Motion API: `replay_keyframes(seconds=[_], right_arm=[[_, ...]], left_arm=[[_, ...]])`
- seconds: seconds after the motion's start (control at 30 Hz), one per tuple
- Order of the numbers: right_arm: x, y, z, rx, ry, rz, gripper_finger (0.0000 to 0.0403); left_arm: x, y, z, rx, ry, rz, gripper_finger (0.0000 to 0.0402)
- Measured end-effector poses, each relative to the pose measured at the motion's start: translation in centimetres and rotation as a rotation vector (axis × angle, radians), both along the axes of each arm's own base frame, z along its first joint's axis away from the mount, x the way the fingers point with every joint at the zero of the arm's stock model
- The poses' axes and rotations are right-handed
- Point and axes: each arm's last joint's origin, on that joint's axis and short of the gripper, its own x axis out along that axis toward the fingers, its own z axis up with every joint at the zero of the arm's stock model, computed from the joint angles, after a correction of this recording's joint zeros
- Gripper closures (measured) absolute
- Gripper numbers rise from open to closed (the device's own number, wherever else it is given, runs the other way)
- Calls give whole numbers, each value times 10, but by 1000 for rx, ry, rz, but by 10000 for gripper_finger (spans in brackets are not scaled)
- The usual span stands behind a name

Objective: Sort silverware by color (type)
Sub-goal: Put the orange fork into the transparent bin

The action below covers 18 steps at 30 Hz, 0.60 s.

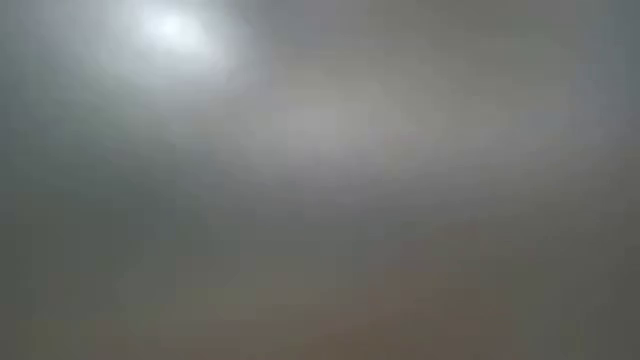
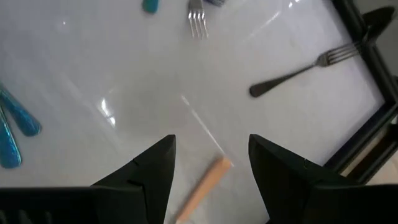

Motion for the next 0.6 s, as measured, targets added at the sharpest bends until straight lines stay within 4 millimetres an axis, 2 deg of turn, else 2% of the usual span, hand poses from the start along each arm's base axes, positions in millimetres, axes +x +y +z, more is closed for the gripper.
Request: replay_keyframes(seconds=[0.23, 0.33, 0.47, 0.6], right_arm=[[-4, 2, -15, 79, 69, -9, 209], [-7, 1, -26, 67, 103, -29, 209], [-15, -6, -52, 34, 178, -92, 209], [-27, -15, -84, 137, 293, -150, 209]], left_arm=[[2, 3, 1, -3, -4, 7, 275], [0, 4, 9, -15, -25, 9, 260], [1, 5, 24, 22, -101, 52, 254], [-4, 5, 45, 100, -197, 60, 254]])
